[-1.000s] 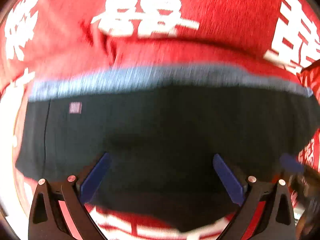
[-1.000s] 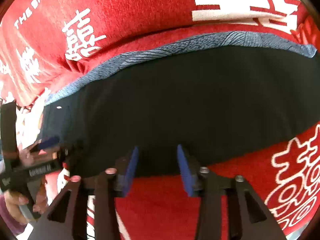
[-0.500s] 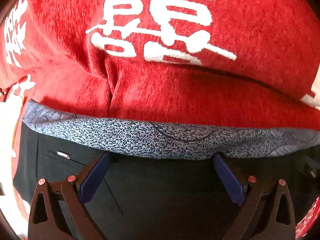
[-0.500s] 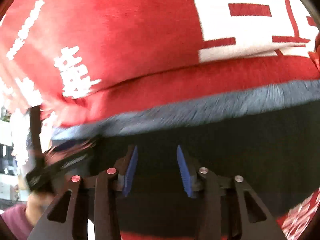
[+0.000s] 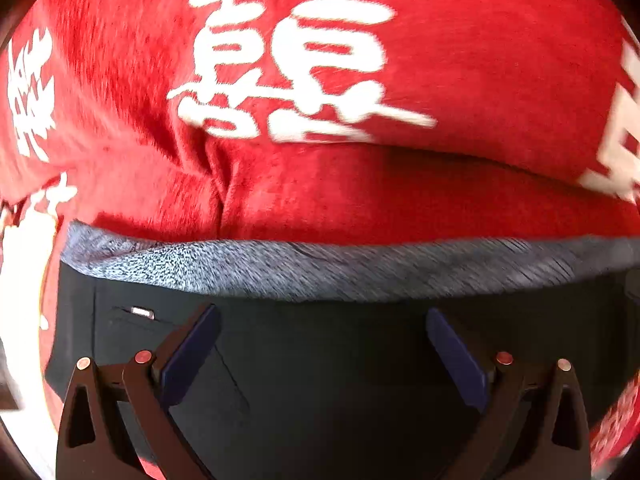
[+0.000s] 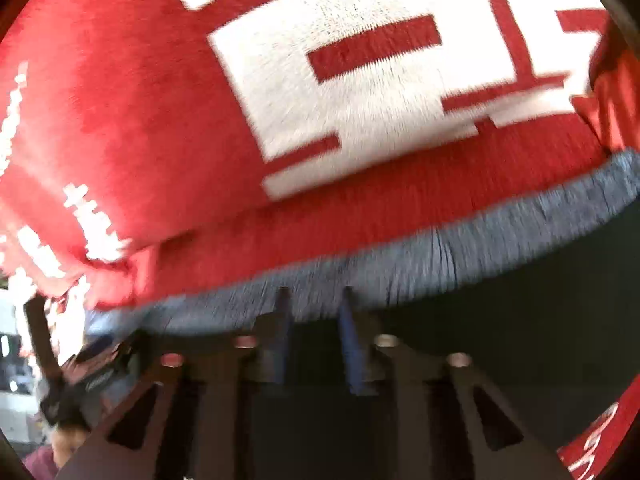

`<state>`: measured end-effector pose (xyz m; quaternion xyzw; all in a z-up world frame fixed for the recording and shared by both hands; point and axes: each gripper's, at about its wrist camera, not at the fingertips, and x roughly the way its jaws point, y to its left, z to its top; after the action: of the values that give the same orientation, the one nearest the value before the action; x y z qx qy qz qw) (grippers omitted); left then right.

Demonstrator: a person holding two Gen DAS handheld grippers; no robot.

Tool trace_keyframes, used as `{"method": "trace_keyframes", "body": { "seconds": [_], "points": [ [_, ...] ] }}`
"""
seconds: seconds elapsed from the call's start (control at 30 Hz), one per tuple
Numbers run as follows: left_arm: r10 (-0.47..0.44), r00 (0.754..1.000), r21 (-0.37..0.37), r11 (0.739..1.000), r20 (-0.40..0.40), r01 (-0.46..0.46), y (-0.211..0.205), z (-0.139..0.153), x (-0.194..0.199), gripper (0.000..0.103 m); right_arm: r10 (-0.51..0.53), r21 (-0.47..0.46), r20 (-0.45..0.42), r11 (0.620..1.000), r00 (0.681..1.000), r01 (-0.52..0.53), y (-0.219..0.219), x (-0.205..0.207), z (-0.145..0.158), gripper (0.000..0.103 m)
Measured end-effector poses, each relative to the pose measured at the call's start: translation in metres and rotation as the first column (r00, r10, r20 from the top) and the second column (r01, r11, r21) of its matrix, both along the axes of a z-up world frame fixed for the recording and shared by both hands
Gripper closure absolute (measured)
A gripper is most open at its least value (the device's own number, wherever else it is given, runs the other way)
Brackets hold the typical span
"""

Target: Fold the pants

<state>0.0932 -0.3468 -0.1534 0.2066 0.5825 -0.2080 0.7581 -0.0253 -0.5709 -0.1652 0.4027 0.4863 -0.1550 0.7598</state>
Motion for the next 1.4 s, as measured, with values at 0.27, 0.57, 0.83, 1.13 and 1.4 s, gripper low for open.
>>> {"method": "trace_keyframes", "body": {
  "seconds": [0.27, 0.57, 0.83, 1.13, 1.4],
  "points": [
    [-0.102, 0.992, 0.001, 0.995, -0.067, 0.103, -0.025, 0.012, -0.066, 0.000, -0.102, 0.168, 0.018, 0.981, 0.995, 0.098, 0.021, -0.114, 0.003, 0.045],
    [-0.232, 0.970, -0.005, 0.973, -0.077, 0.233, -0.084, 0.006, -0.124, 0.000, -0.280, 0.228, -0.003, 0.935, 0.960, 0.273, -0.003, -0.177, -0.016, 0.045],
    [-0.253, 0.965, -0.053, 0.967, -0.060, 0.250, -0.149, 0.010, -0.152, 0.000, -0.429, 0.221, 0.079, 0.888, 0.900, 0.404, -0.052, -0.213, -0.024, 0.045],
    [-0.261, 0.964, -0.019, 0.965, -0.043, 0.261, -0.188, -0.017, -0.156, 0.000, -0.579, 0.128, 0.063, 0.812, 0.813, 0.569, -0.094, -0.219, -0.001, 0.047],
    [-0.298, 0.954, 0.006, 0.954, 0.000, 0.298, -0.198, -0.021, -0.160, 0.000, -0.500, 0.042, 0.083, 0.866, 0.862, 0.499, -0.105, -0.202, 0.015, 0.086]
  ]
}}
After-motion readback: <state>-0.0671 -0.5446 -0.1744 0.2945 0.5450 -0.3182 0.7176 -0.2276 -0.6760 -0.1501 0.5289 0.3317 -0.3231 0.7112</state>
